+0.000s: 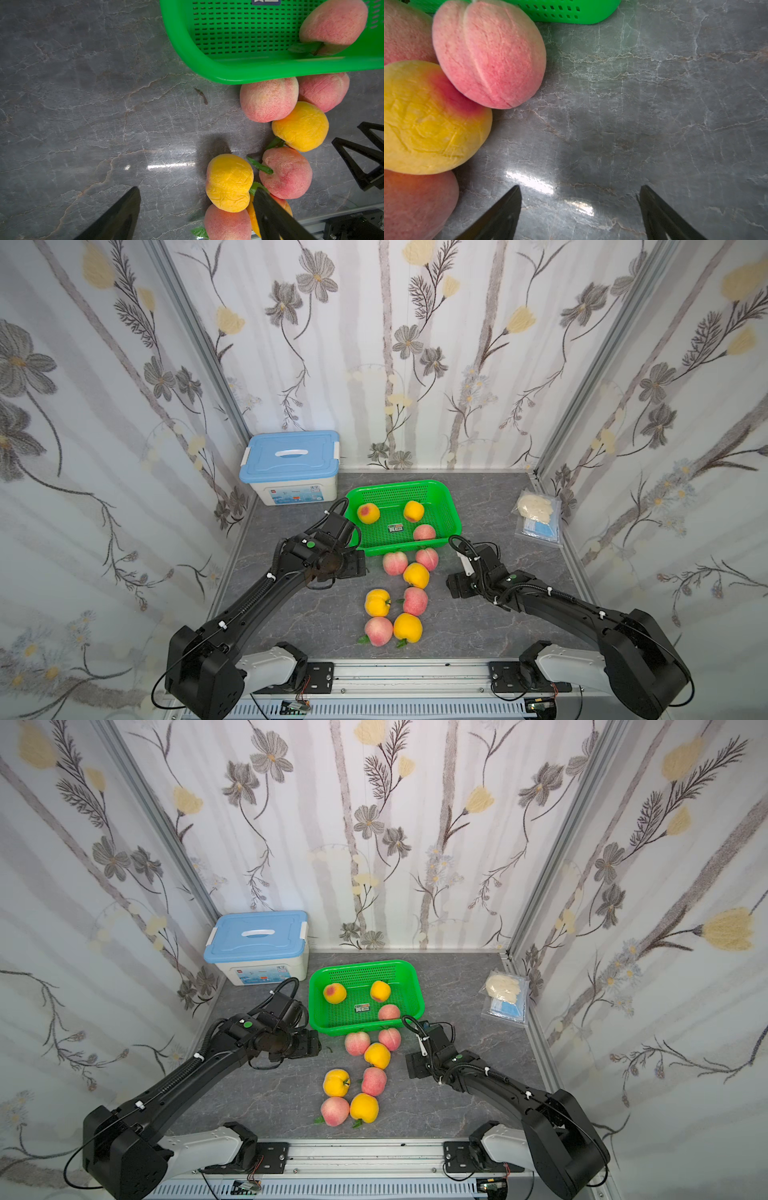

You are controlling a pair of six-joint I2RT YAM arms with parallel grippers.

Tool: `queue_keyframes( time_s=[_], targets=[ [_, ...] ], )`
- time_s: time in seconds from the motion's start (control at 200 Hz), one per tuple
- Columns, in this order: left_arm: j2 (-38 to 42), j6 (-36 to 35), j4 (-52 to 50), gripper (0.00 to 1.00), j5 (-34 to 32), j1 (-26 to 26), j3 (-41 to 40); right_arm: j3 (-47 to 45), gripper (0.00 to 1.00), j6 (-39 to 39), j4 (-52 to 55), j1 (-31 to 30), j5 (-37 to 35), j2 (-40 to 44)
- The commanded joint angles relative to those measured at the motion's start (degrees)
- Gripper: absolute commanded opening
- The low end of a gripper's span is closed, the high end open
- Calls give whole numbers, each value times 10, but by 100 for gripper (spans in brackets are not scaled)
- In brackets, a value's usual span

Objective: Put the peaches into the basket
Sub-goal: Pick up the peach from the center of the board.

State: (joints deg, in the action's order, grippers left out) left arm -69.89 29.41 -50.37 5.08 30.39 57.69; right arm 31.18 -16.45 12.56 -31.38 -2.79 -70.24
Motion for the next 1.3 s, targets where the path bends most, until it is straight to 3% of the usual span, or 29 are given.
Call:
queue_keyframes(
  time_s=[0.0, 0.43, 0.729, 1.294],
  targets=[
    [-2, 12, 7, 88, 17, -1, -14, 5, 89, 0, -1, -3, -10, -1],
    [-20, 55, 74, 87, 101, 26, -75, 7, 89, 1, 0, -8, -17, -3],
    [-43, 96, 111, 88, 103, 75, -97, 7, 89, 1, 1, -9, -19, -4],
    [-115, 113, 144, 88, 112, 106, -103, 9, 89, 3, 2, -12, -21, -7]
  ],
)
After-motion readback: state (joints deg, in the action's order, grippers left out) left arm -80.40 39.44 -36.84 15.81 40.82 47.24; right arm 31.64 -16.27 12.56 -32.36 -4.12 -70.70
